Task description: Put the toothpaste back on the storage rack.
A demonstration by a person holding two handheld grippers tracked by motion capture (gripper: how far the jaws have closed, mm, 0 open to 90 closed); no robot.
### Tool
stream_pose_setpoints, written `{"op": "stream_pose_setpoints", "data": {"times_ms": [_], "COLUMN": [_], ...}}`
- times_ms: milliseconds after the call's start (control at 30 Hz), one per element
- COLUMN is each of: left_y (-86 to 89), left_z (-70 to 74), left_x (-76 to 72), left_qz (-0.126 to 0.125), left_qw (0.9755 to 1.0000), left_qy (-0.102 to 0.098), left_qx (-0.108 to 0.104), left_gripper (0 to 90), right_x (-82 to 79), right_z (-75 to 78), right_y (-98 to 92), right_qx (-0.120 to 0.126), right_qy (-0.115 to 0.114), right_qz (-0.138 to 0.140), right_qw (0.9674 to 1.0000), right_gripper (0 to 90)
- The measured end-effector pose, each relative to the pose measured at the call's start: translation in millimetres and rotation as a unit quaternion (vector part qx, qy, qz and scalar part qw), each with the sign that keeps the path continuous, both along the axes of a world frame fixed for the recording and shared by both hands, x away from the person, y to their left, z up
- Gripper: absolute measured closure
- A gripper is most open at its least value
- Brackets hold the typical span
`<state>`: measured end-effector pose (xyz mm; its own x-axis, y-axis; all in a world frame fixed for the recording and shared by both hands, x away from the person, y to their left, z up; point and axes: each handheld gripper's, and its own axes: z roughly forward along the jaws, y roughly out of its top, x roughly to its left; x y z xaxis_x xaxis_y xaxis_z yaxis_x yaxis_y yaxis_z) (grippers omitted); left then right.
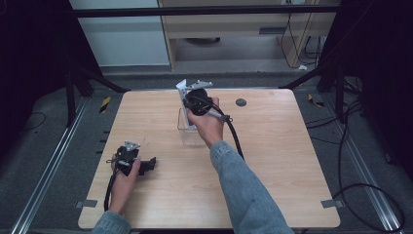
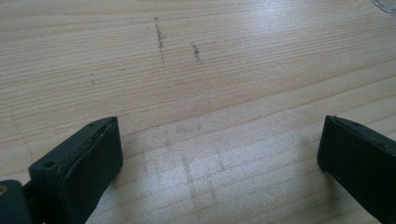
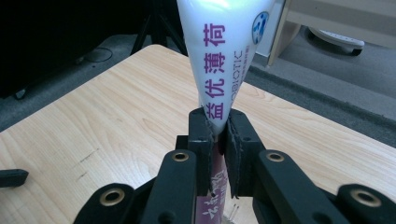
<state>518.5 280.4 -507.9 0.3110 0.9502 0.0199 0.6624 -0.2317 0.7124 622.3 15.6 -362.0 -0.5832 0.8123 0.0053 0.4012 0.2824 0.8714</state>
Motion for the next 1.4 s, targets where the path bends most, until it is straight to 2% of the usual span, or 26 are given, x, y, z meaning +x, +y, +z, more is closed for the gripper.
{"op": "stream_pose_setpoints", "data": {"times_ms": [267,900,1400], "left_y": [-0.1,0.1,0.1], "left_z": [-0.1,0.1,0.1], "left_x": [0.0,0.1,0.1], "left_qz": [0.000,-0.001,-0.001], "left_qw": [1.0000,1.0000,1.0000], "left_qy": [0.000,0.001,0.001], "left_qx": [-0.001,0.000,0.000], "left_gripper": [0.0,0.0,0.0], "right_x": [-5.3,-9.6,-8.8], "right_z": [-7.3,-25.1,-32.3], "right_y": [5.4,5.0,6.2], "right_qx": [-0.014,-0.026,-0.035], "right_qy": [0.006,0.024,0.030], "right_qz": [0.012,0.013,0.012], "right_qw": [0.9998,0.9993,0.9988], "right_gripper": [82.1,82.2,82.2]}}
